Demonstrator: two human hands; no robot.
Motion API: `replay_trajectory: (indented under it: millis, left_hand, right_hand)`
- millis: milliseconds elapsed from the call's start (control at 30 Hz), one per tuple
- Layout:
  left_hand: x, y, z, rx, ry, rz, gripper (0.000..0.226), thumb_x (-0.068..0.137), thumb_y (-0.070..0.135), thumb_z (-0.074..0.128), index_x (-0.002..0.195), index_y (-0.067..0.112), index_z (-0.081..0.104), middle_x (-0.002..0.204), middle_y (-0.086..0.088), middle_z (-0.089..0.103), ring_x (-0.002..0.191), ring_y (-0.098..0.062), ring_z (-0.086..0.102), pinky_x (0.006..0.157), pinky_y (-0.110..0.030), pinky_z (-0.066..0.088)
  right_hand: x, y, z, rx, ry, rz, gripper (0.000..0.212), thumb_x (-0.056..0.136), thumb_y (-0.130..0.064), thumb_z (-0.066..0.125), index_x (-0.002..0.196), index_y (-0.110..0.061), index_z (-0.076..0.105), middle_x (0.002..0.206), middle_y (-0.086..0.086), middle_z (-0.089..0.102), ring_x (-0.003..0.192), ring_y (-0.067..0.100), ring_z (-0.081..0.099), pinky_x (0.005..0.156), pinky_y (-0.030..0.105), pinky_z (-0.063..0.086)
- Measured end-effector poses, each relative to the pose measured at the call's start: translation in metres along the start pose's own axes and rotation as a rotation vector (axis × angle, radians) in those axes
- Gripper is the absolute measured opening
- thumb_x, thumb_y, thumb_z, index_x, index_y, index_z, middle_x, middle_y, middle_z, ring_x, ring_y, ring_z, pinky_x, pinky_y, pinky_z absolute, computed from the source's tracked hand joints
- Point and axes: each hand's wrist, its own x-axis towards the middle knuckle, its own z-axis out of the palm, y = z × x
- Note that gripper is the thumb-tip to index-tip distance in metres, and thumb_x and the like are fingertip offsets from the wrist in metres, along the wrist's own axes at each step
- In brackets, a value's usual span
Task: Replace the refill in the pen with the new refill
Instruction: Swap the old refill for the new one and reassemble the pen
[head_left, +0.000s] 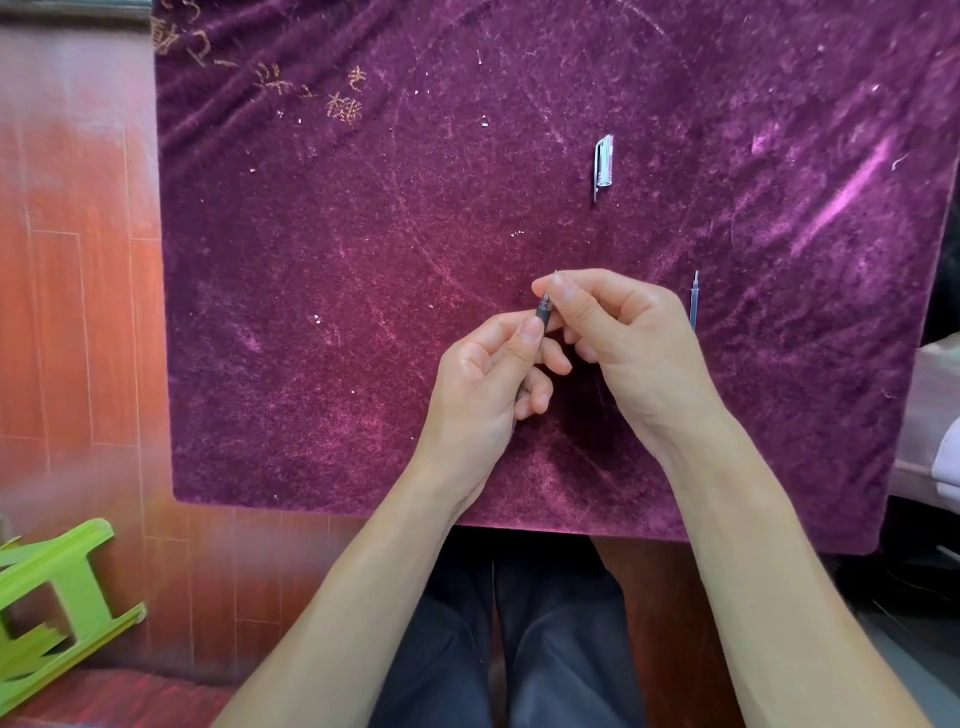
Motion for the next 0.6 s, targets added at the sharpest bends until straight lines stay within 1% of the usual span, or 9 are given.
replay_trajectory:
  millis: [67, 133, 233, 300, 400, 467, 600]
  left_hand:
    - [0.0002, -0.0002, 0.0003, -0.005, -0.008, -0.004, 0.024, 0.108, 0.025, 0.05, 0.105, 0.014, 0.071, 0.081, 0.002, 0.068, 0.051, -0.005, 0.048, 0.057, -0.021, 0.038]
    - [0.0005, 0.0007, 0.0007, -0.076, -0.053, -0.014, 0.027, 0.11, 0.024, 0.047, 0.106, 0.01, 0.07, 0.078, 0.004, 0.068, 0.048, -0.003, 0.044, 0.053, -0.017, 0.037]
    - [0.0009, 0.0038, -0.0018, -0.224, -0.14, -0.048, 0.032, 0.111, 0.022, 0.044, 0.116, 0.004, 0.07, 0.077, 0.003, 0.066, 0.046, 0.0, 0.038, 0.048, -0.015, 0.034]
    - [0.0012, 0.0043, -0.0041, -0.22, -0.151, -0.065, 0.034, 0.111, 0.022, 0.045, 0.123, 0.001, 0.069, 0.075, 0.004, 0.063, 0.046, 0.001, 0.035, 0.046, -0.014, 0.032]
    - [0.0015, 0.0035, -0.0046, -0.162, -0.104, -0.053, 0.035, 0.109, 0.022, 0.048, 0.123, -0.004, 0.067, 0.072, 0.004, 0.061, 0.044, 0.0, 0.034, 0.044, -0.015, 0.029]
    - [0.002, 0.0033, -0.0034, -0.126, -0.054, -0.026, 0.033, 0.109, 0.021, 0.051, 0.122, -0.003, 0.069, 0.072, 0.002, 0.061, 0.044, -0.001, 0.034, 0.043, -0.016, 0.028]
    - [0.0009, 0.0017, 0.0021, -0.059, 0.04, 0.032, 0.029, 0.108, 0.019, 0.052, 0.115, -0.002, 0.071, 0.072, -0.001, 0.062, 0.043, -0.003, 0.035, 0.043, -0.018, 0.028]
  right_hand:
    - [0.0001, 0.0013, 0.0003, 0.016, 0.014, -0.001, 0.014, 0.103, -0.025, 0.071, 0.099, -0.022, 0.083, 0.077, -0.012, 0.071, 0.067, -0.006, 0.061, 0.067, 0.01, 0.048]
    - [-0.0006, 0.0011, -0.0012, 0.073, -0.043, 0.025, 0.016, 0.104, -0.028, 0.069, 0.101, -0.027, 0.084, 0.078, -0.01, 0.07, 0.068, -0.001, 0.057, 0.067, 0.017, 0.046]
    - [-0.001, 0.001, -0.0058, 0.224, -0.172, 0.074, 0.02, 0.099, -0.034, 0.069, 0.109, -0.028, 0.085, 0.081, -0.006, 0.071, 0.071, 0.006, 0.052, 0.069, 0.024, 0.042]
    - [-0.0004, 0.0022, -0.0083, 0.25, -0.188, 0.082, 0.019, 0.1, -0.032, 0.069, 0.108, -0.027, 0.086, 0.081, -0.007, 0.072, 0.072, 0.007, 0.049, 0.068, 0.022, 0.041]
    - [-0.0009, 0.0029, -0.0085, 0.237, -0.15, 0.075, 0.018, 0.096, -0.033, 0.071, 0.103, -0.026, 0.086, 0.08, -0.006, 0.073, 0.072, 0.01, 0.044, 0.065, 0.02, 0.039]
    - [-0.002, 0.0029, -0.0061, 0.229, -0.1, 0.066, 0.016, 0.096, -0.031, 0.072, 0.101, -0.025, 0.086, 0.082, -0.007, 0.072, 0.07, 0.008, 0.046, 0.063, 0.019, 0.038]
    - [-0.0024, 0.0031, -0.0021, 0.228, -0.042, 0.052, 0.015, 0.101, -0.021, 0.071, 0.102, -0.022, 0.086, 0.081, -0.007, 0.069, 0.067, 0.007, 0.046, 0.063, 0.025, 0.036]
